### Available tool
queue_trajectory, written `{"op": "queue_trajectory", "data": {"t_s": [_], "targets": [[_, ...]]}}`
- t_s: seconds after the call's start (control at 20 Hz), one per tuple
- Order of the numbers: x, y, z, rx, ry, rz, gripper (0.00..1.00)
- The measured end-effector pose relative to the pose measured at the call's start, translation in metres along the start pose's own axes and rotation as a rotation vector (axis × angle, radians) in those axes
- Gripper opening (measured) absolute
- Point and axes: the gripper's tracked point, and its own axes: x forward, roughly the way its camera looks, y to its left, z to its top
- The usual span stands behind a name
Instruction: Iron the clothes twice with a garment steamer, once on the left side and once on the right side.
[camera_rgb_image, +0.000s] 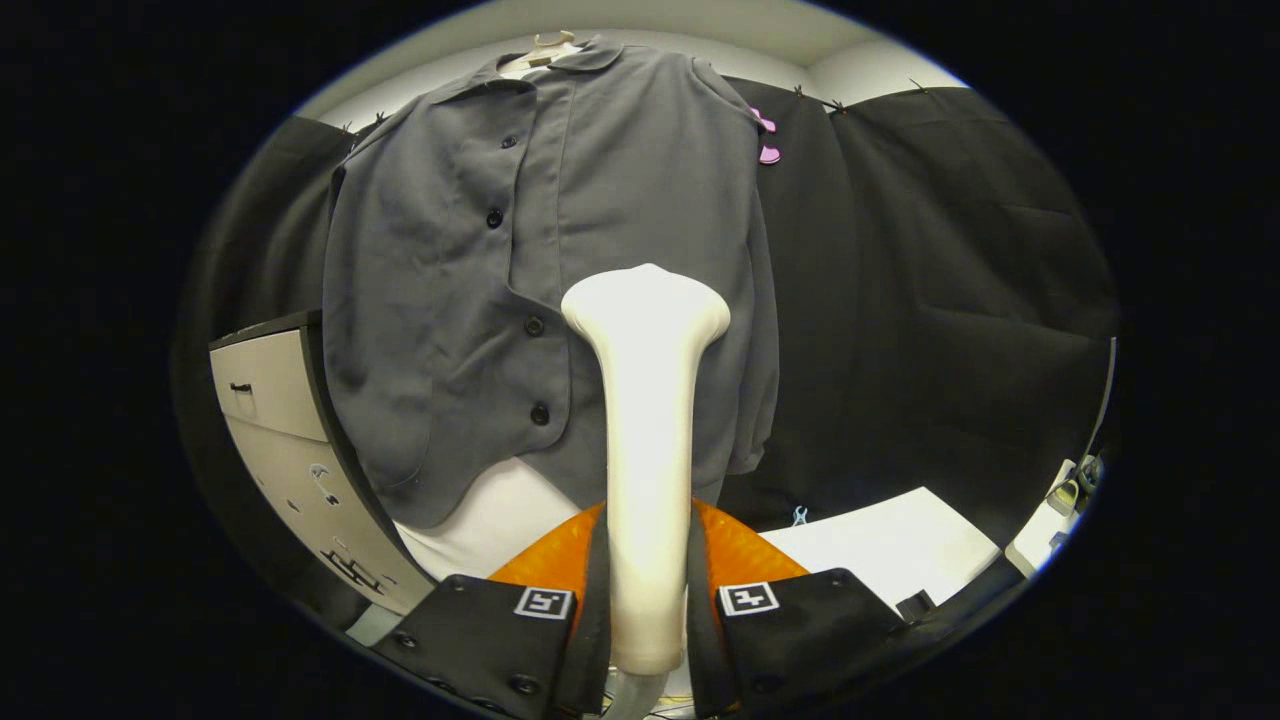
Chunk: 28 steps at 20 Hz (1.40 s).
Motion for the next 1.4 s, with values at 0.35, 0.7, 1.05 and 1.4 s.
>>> {"op": "queue_trajectory", "data": {"t_s": [0.35, 0.7, 1.05, 1.4], "targets": [[-0.022, 0.001, 0.025, 0.057, -0.046, 0.023, 0.4], [-0.101, -0.025, 0.119, 0.11, -0.213, 0.001, 0.39], [-0.177, -0.05, 0.165, 0.058, -0.312, -0.03, 0.39], [-0.207, -0.061, 0.168, 0.071, -0.317, -0.055, 0.39]]}}
